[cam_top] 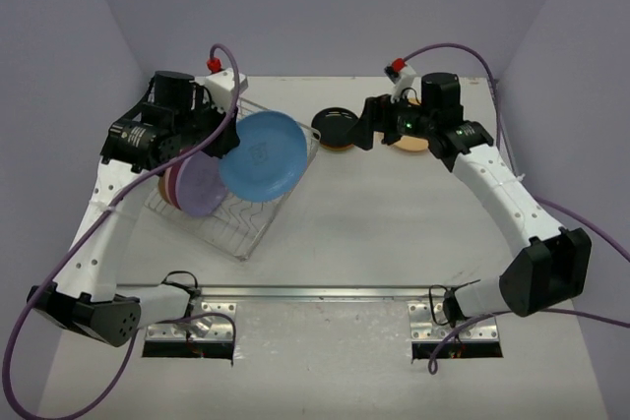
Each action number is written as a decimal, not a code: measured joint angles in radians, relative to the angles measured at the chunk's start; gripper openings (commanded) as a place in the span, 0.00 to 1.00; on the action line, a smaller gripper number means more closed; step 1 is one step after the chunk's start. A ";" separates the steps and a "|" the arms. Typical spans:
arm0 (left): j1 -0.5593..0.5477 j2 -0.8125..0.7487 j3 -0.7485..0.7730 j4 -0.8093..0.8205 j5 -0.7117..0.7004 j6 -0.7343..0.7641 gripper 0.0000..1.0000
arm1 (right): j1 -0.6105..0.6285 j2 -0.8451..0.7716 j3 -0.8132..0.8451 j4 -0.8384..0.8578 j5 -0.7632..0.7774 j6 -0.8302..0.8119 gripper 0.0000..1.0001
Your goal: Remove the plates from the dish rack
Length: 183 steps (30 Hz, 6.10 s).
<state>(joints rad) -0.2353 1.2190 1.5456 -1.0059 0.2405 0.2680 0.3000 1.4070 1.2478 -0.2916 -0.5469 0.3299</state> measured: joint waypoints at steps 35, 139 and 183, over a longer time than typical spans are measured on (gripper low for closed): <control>0.088 0.026 -0.073 0.029 0.162 -0.068 1.00 | -0.194 0.267 0.122 -0.022 0.227 -0.037 0.00; 0.023 0.047 -0.470 0.315 -0.722 0.165 0.24 | -0.245 0.185 0.036 -0.134 0.300 -0.087 0.99; -0.086 -0.149 -0.494 0.414 -1.012 0.311 0.00 | -0.245 0.185 0.035 -0.134 0.268 -0.060 0.99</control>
<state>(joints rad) -0.3218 1.0700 1.0515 -0.5922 -0.7720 0.5790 0.0547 1.5921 1.2827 -0.4259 -0.2784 0.2699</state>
